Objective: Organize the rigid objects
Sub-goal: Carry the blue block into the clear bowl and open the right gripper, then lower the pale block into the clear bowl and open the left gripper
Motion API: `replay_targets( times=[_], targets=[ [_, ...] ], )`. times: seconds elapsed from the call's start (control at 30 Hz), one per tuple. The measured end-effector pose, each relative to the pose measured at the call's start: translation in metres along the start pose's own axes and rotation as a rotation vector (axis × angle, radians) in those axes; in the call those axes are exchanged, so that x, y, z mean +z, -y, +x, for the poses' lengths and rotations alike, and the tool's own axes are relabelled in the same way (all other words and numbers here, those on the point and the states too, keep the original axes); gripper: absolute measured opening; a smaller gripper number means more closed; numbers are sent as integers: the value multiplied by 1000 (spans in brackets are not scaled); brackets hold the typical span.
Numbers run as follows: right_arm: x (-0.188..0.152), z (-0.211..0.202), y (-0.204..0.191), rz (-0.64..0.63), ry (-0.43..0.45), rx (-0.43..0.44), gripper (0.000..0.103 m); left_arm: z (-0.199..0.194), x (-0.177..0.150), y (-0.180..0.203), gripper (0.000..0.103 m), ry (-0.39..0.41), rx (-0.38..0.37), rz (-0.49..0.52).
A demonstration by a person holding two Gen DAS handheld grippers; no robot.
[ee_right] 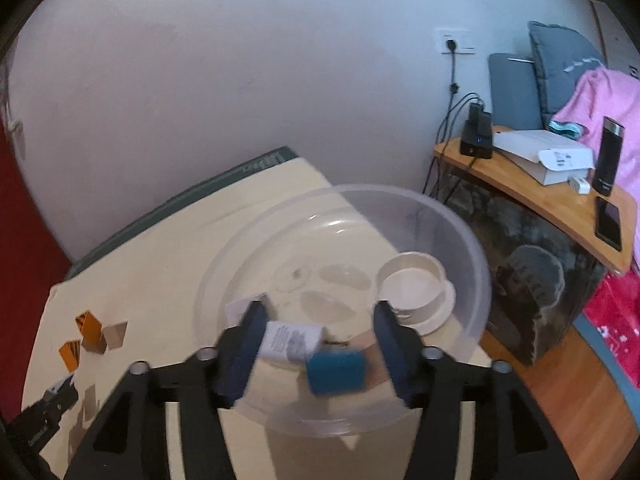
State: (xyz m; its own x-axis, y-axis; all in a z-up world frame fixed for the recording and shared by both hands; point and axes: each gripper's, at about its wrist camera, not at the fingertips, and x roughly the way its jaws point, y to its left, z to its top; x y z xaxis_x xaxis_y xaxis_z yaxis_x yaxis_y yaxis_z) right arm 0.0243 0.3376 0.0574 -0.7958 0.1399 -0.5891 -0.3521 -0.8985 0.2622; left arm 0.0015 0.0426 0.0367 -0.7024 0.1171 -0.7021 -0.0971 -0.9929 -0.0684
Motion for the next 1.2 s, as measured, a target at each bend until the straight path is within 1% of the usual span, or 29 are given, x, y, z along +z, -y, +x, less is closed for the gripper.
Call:
replay_targets(
  times=[0.13,0.3,0.43,0.63,0.87,1.2],
  targets=[
    [4,-4,8,23,19,-11,61,-1,1,6,38,0,0,13],
    [8,-6,24,68,34,-53,61,-4,3,20,38,5,-9,46],
    [10,-7,36,111,43,-84,66,-7,8,36,38,11,-30,78],
    [12,-11,47,153,61,-85,70,-12,18,69,38,15,-98,145],
    [10,-11,52,173,68,-71,70,-13,27,107,38,8,-186,207],
    [9,-13,54,190,75,-56,71,-13,36,149,38,26,-251,286]
  ],
)
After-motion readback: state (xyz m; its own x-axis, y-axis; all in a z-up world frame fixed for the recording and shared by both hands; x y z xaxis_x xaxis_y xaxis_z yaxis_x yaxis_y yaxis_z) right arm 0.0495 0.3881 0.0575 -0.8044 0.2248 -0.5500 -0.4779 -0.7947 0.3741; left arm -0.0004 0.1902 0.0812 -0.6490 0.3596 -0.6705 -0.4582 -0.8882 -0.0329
